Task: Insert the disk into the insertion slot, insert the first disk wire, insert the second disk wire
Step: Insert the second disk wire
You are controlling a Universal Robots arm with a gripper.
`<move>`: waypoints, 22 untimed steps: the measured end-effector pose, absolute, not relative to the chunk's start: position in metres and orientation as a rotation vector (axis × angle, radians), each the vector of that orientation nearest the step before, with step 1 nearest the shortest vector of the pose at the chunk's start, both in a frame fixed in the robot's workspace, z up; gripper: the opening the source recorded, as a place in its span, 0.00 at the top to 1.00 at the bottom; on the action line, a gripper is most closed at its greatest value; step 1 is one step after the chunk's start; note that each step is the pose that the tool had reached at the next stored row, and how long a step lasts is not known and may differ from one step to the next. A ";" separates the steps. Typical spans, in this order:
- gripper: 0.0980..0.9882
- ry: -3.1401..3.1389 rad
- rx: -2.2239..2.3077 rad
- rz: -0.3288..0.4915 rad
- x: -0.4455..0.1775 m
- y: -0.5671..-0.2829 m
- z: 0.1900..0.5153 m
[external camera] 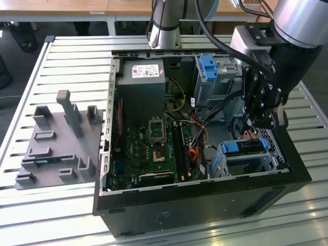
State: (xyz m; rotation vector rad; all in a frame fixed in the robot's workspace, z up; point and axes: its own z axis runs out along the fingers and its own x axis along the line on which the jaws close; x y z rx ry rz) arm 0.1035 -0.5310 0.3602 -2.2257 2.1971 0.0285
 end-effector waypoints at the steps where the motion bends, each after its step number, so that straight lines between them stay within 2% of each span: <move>1: 0.99 2.197 -2.226 0.029 0.103 -0.530 0.361; 10: 0.99 2.199 -2.227 0.025 0.101 -0.508 0.367; 16: 0.99 2.202 -2.231 0.018 0.101 -0.504 0.364; 18: 0.98 2.202 -2.231 0.017 0.101 -0.503 0.362; 19: 0.92 2.202 -2.231 0.017 0.101 -0.503 0.361; 22: 0.92 2.203 -2.232 0.016 0.101 -0.502 0.358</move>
